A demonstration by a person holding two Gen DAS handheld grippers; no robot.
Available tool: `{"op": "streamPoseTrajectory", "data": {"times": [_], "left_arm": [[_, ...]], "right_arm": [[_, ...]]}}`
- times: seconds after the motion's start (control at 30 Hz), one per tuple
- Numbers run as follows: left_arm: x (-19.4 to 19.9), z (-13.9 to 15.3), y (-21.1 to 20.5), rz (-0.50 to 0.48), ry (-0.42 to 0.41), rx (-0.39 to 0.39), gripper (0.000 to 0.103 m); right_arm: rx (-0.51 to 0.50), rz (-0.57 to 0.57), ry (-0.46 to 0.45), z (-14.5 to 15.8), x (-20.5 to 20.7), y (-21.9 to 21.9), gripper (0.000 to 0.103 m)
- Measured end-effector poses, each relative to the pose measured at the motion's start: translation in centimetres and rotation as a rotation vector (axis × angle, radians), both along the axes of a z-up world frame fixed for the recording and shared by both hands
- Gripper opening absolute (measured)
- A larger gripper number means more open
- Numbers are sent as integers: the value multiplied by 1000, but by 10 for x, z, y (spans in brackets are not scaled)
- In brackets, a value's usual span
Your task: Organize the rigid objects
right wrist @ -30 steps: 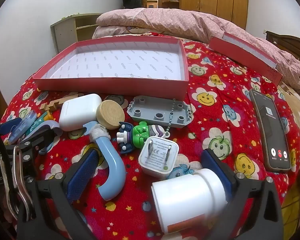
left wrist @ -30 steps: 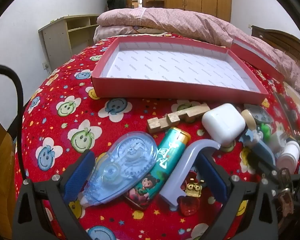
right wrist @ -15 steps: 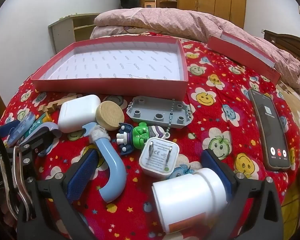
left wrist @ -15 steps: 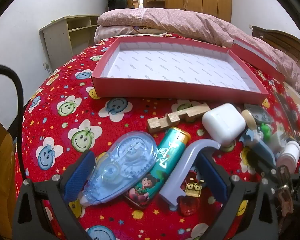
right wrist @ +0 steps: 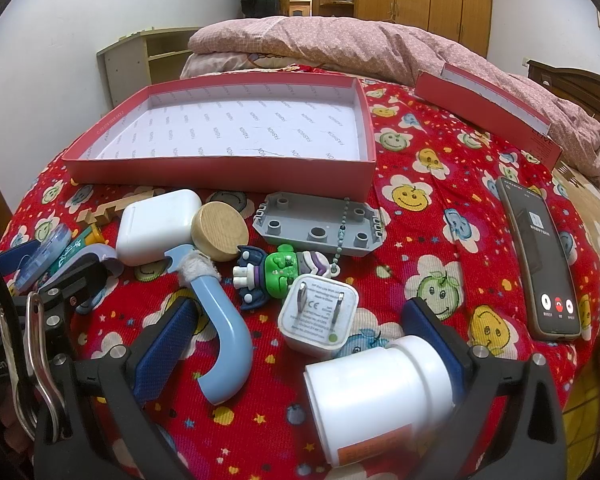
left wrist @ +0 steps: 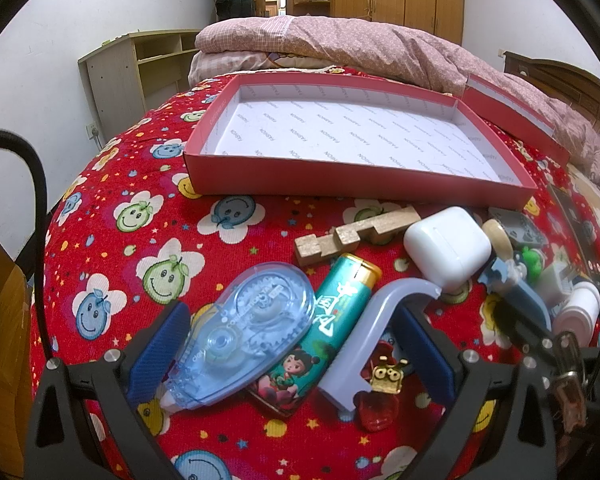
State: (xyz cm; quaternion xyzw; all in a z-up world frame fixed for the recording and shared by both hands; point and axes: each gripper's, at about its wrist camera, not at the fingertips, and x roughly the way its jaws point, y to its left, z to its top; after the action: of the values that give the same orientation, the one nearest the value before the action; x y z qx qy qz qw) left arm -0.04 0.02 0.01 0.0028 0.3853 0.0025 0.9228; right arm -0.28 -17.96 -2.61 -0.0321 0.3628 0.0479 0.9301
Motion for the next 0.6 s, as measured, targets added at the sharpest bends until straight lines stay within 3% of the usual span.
{"op": "streamPoseTrajectory", "data": {"times": [0.4, 0.6], "left_arm": [[-6, 8, 5, -34, 43, -9, 102], [-20, 23, 17, -59, 13, -14, 102]], "right_arm": [[16, 36, 45, 4, -2, -3, 103], [43, 99, 71, 13, -11, -10, 96]]}}
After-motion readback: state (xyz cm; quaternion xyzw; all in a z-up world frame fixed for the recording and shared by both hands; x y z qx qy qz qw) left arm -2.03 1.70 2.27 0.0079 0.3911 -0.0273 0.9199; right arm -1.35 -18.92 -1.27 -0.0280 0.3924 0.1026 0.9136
